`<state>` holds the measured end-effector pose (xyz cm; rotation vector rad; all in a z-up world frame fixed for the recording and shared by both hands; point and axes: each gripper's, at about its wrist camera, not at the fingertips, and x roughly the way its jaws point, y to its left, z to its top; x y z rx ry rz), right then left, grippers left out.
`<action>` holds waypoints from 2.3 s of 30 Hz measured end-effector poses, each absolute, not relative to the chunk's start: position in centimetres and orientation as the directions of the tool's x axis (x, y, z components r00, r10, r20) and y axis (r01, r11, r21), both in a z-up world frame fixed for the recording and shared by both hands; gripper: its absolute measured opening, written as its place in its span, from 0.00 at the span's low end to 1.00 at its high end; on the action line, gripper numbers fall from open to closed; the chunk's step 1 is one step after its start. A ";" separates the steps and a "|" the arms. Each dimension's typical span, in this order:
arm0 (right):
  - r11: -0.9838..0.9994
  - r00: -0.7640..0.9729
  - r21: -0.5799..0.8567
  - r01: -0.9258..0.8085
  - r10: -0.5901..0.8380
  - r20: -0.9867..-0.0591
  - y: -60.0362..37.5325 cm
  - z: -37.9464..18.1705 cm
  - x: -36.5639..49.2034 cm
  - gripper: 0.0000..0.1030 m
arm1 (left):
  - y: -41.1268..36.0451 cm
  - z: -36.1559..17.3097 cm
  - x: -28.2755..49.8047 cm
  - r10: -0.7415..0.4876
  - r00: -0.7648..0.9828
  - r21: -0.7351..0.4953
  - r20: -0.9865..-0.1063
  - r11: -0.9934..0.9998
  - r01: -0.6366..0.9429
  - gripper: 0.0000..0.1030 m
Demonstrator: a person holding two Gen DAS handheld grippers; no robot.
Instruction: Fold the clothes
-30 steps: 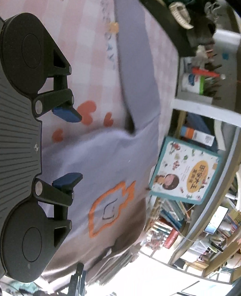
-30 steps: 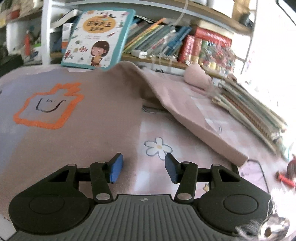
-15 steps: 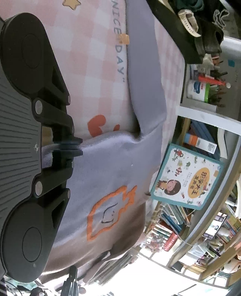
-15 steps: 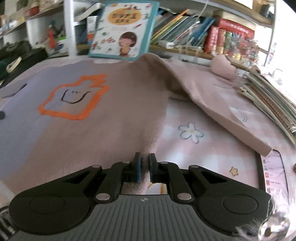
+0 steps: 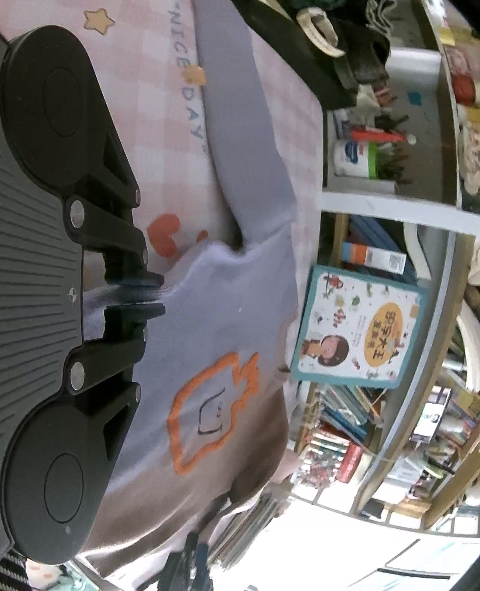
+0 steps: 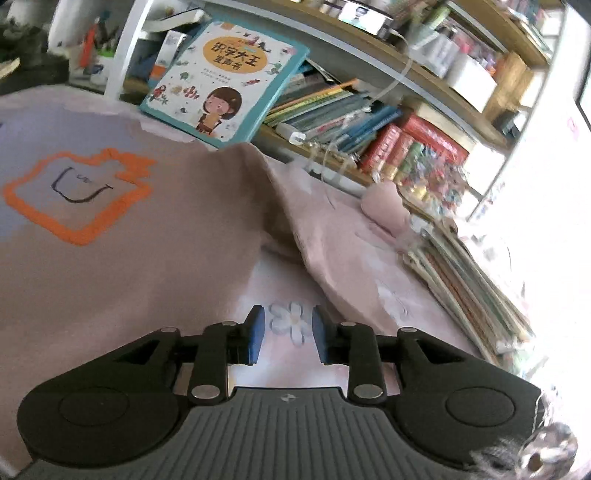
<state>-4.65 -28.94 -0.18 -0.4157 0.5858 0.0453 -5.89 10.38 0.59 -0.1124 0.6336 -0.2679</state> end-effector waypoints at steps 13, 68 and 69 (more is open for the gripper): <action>0.910 0.871 -0.334 0.247 -0.360 -0.335 -36.1 2.9 7.2 0.26 | 10.0 -0.1 -5.9 -0.254 0.766 -0.198 -0.590 0.966 0.168 0.12; 0.974 0.755 0.218 -0.068 0.193 -0.627 -35.2 0.6 0.9 0.38 | 11.1 0.2 -5.5 -0.213 0.794 -0.188 -0.569 0.974 0.127 0.47; 0.971 0.748 0.229 -0.070 0.203 -0.632 -35.0 0.5 0.4 0.38 | 10.9 0.2 -5.2 -0.206 0.794 -0.180 -0.571 0.976 0.123 0.55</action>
